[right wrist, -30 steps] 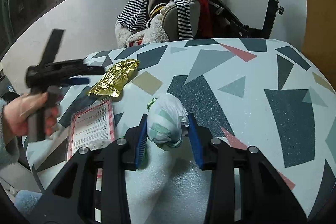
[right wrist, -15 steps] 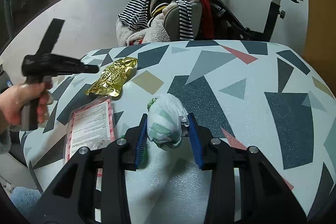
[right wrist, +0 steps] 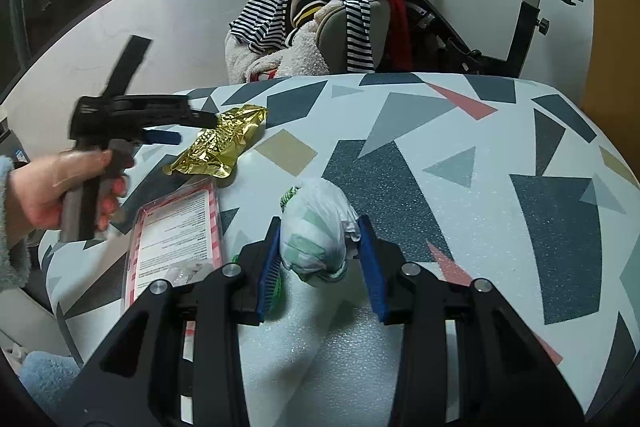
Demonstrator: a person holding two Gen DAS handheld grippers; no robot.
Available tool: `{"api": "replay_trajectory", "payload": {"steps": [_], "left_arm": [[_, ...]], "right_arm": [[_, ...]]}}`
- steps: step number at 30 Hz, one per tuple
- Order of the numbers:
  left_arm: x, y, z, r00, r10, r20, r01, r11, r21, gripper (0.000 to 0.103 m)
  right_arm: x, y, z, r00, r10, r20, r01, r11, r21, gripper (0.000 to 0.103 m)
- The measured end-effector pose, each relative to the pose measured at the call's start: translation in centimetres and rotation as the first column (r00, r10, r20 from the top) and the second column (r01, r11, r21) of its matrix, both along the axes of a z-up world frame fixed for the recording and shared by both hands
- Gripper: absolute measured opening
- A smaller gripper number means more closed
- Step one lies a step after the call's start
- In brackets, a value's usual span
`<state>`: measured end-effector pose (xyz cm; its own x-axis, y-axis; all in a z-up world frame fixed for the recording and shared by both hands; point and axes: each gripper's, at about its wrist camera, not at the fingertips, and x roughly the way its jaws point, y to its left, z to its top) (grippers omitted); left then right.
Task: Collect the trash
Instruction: 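Grasp the gold foil wrapper with the left gripper and lift it, then drop the gold foil into the bin with the left gripper while the right gripper drops the white bag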
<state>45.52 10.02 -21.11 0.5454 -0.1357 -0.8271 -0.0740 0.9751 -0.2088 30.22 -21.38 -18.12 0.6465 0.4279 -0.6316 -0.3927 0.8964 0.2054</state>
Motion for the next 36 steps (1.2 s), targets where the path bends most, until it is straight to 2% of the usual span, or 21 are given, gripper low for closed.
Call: {"api": "replay_trajectory", "payload": {"steps": [4,8,11,16,21,27,31,36], "left_arm": [[1.1,-0.5,-1.0,1.000,-0.008,-0.018,0.008,1.000,0.026,0.093],[0.9,-0.9,-0.6,0.999,-0.051,-0.003,0.052,0.998,0.023,0.067],[0.3,-1.4,0.3,0.996,-0.083,0.008,0.083,0.995,0.062,0.063],[-2.0,-1.0,2.5,0.992,-0.110,0.067,0.107,0.993,0.059,0.063],[-6.4,-0.7,5.8,0.982,-0.125,0.139,0.115,0.990,0.079,0.063],[-15.1,-0.7,9.3,0.965,-0.130,0.227,0.119,0.991,0.065,0.063],[-20.9,-1.3,10.0,0.955,-0.144,0.258,0.126,0.988,0.085,0.063],[-28.0,-2.5,9.8,0.946,-0.180,0.269,0.158,0.982,0.102,0.063]], "right_arm": [[0.1,0.0,-0.1,1.000,0.004,-0.002,-0.004,1.000,0.007,0.039],[0.1,0.0,0.0,1.000,0.004,-0.002,-0.004,1.000,0.013,0.039],[0.0,0.0,0.0,1.000,0.001,0.001,-0.001,1.000,0.010,0.039],[0.1,0.0,0.0,1.000,-0.003,0.001,0.003,1.000,0.011,0.039],[0.1,-0.2,0.0,1.000,-0.013,0.001,0.013,1.000,0.014,0.039],[-0.4,0.0,0.4,0.999,-0.016,0.031,0.017,1.000,-0.012,0.039],[-1.4,0.1,1.6,0.999,0.008,0.045,-0.007,1.000,-0.020,0.039],[-5.2,0.4,4.7,0.992,0.066,0.110,-0.063,0.998,-0.030,0.039]]}}
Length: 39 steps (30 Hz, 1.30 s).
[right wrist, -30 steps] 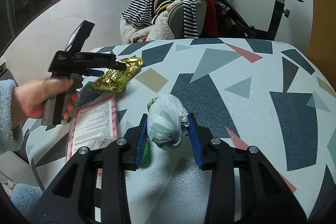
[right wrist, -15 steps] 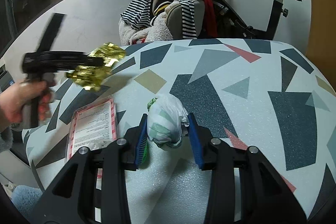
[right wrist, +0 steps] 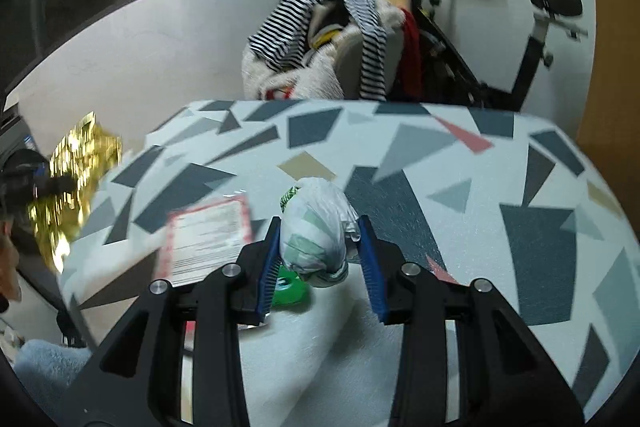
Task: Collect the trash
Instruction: 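Drop the gold foil into the bin with the left gripper while the right gripper drops the white bag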
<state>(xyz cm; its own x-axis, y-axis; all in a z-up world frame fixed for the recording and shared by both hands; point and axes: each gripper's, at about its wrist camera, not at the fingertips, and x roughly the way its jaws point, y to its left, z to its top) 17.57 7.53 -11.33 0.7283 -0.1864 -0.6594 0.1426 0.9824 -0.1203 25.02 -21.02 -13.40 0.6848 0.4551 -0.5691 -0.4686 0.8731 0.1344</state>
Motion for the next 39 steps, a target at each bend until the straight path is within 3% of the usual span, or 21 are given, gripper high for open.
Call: {"api": "replay_trajectory", "payload": {"steps": [10,18,26,34,39], "left_arm": [[-9.2,-2.8,-2.3,0.999,-0.042,0.004,0.042,0.996,-0.075,0.063],[-13.5,-5.0,-5.5,0.993,-0.093,-0.073,0.089,0.994,-0.063,0.064],[-15.5,-7.3,-9.7,0.970,-0.176,-0.167,0.183,0.983,0.025,0.067],[-14.7,-7.8,-12.2,0.959,-0.185,-0.216,0.195,0.980,0.025,0.068],[-14.9,-8.6,-12.7,0.952,-0.222,-0.212,0.229,0.973,0.011,0.083]], "right_arm": [[-8.4,0.1,3.2,0.998,0.052,0.020,-0.053,0.996,0.069,0.039],[-14.8,-0.2,3.0,0.998,0.069,0.005,-0.069,0.994,0.087,0.039],[-17.4,-1.6,1.8,0.998,0.049,-0.029,-0.046,0.994,0.104,0.039],[-17.9,-2.9,0.5,0.998,0.027,-0.058,-0.020,0.993,0.116,0.039],[-18.1,-3.1,-0.5,0.996,0.027,-0.081,-0.017,0.992,0.122,0.039]]}}
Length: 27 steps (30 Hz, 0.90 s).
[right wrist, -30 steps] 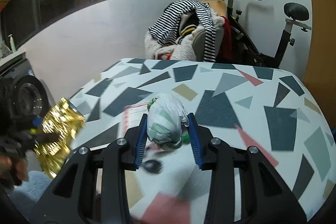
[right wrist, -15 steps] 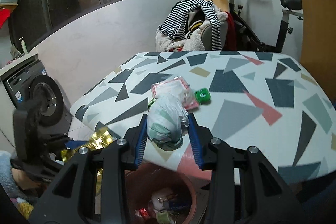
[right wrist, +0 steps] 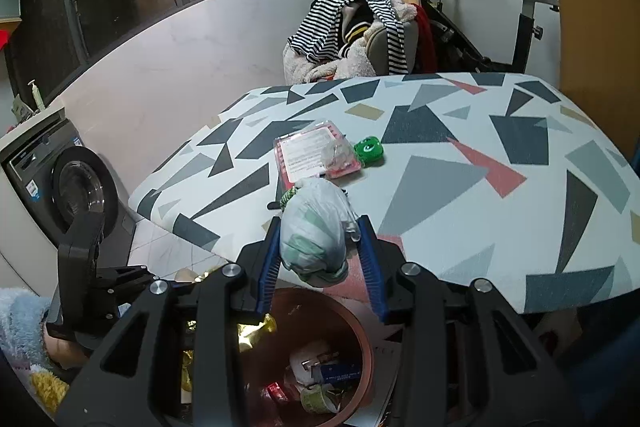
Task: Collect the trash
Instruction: 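Drop the gold foil into the bin with the left gripper while the right gripper drops the white bag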
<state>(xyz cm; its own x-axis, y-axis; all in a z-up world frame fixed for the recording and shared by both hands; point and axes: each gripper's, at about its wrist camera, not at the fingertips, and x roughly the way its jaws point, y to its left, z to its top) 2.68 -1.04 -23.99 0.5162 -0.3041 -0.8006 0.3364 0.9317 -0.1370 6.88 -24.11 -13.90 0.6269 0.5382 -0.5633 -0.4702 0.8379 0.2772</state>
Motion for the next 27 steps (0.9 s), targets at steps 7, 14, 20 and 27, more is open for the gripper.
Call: {"api": "replay_trajectory", "payload": {"steps": [7,14,20,27], "left_arm": [[-0.4,0.5,1.3,0.997,0.047,0.066,-0.047,0.999,-0.003,0.089],[-1.8,4.1,4.3,0.969,0.178,0.169,-0.177,0.984,-0.019,0.093],[-3.7,7.0,5.2,0.940,0.262,0.217,-0.262,0.965,-0.026,0.094],[-5.2,9.8,4.9,0.898,0.375,0.231,-0.359,0.927,-0.107,0.095]], "right_arm": [[-0.3,0.4,-1.5,0.999,0.003,-0.033,-0.003,1.000,0.004,0.039],[-1.3,2.4,-4.9,0.995,0.017,-0.099,-0.018,1.000,-0.011,0.039],[-1.7,4.7,-7.8,0.988,0.062,-0.140,-0.074,0.994,-0.083,0.039],[-1.7,7.5,-10.8,0.977,0.113,-0.181,-0.145,0.973,-0.178,0.039]]}}
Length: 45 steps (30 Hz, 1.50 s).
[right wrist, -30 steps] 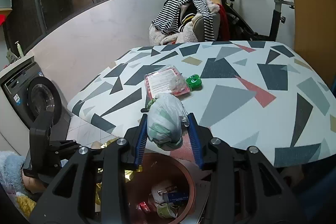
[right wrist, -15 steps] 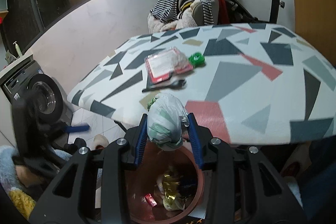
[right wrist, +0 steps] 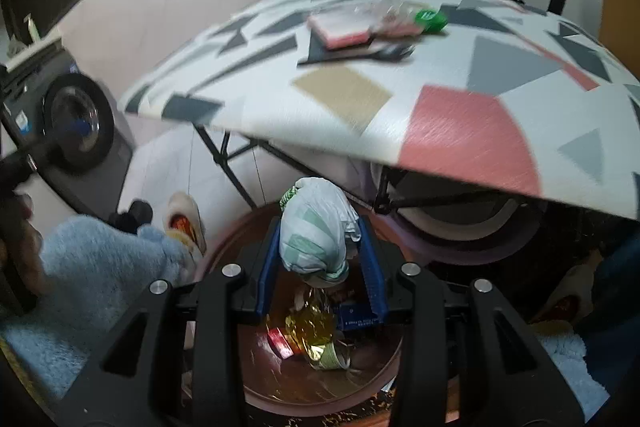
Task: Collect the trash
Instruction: 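Drop the gold foil into the bin with the left gripper while the right gripper drops the white bag, then grasp the clear plastic wrapper with the right gripper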
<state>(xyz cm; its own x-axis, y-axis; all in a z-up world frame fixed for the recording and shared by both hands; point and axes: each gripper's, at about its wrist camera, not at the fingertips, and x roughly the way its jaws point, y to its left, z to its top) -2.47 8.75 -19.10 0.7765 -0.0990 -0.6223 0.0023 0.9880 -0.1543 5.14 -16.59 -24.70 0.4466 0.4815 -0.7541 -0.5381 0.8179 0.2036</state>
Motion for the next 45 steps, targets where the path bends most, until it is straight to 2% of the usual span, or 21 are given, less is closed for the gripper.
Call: {"api": "replay_trajectory", "payload": {"steps": [3,10,16,19,22,24,34,40,45], "left_arm": [[0.2,0.3,-0.4,1.000,0.009,-0.013,-0.009,1.000,-0.009,0.095],[0.7,-0.1,-1.1,0.999,0.003,-0.042,-0.003,1.000,-0.003,0.095],[0.8,-0.8,-1.4,0.998,-0.025,-0.051,0.026,1.000,0.017,0.095],[1.1,-1.0,-1.6,0.998,-0.028,-0.058,0.030,0.999,0.023,0.095],[1.2,-0.9,-1.7,0.998,-0.024,-0.064,0.026,0.999,0.025,0.095],[1.3,-0.9,-1.7,0.998,-0.023,-0.065,0.025,0.999,0.025,0.095],[1.5,-1.5,-1.9,0.996,-0.032,-0.079,0.036,0.998,0.048,0.095],[1.7,-2.1,-2.1,0.995,-0.038,-0.087,0.044,0.996,0.074,0.095],[1.8,-2.2,-2.1,0.995,-0.036,-0.093,0.043,0.996,0.077,0.095]], "right_arm": [[0.0,1.2,-1.1,1.000,0.023,-0.011,-0.023,0.999,-0.047,0.039],[0.1,2.2,-2.4,0.999,0.038,-0.017,-0.040,0.995,-0.088,0.040],[0.6,2.3,-2.8,0.997,0.055,-0.045,-0.058,0.997,-0.059,0.044],[0.4,1.9,-2.2,0.999,0.048,-0.008,-0.048,0.998,-0.042,0.076],[0.1,1.6,-1.4,0.999,0.034,0.026,-0.033,0.999,-0.030,0.091],[0.0,1.3,-0.9,0.999,0.015,0.046,-0.013,0.999,-0.032,0.095],[0.2,-1.8,1.7,0.982,-0.124,0.144,0.126,0.992,-0.002,0.097],[0.2,-2.8,2.8,0.970,-0.144,0.194,0.146,0.989,0.004,0.097],[0.3,-3.0,2.9,0.972,-0.132,0.195,0.133,0.991,0.011,0.097]]}}
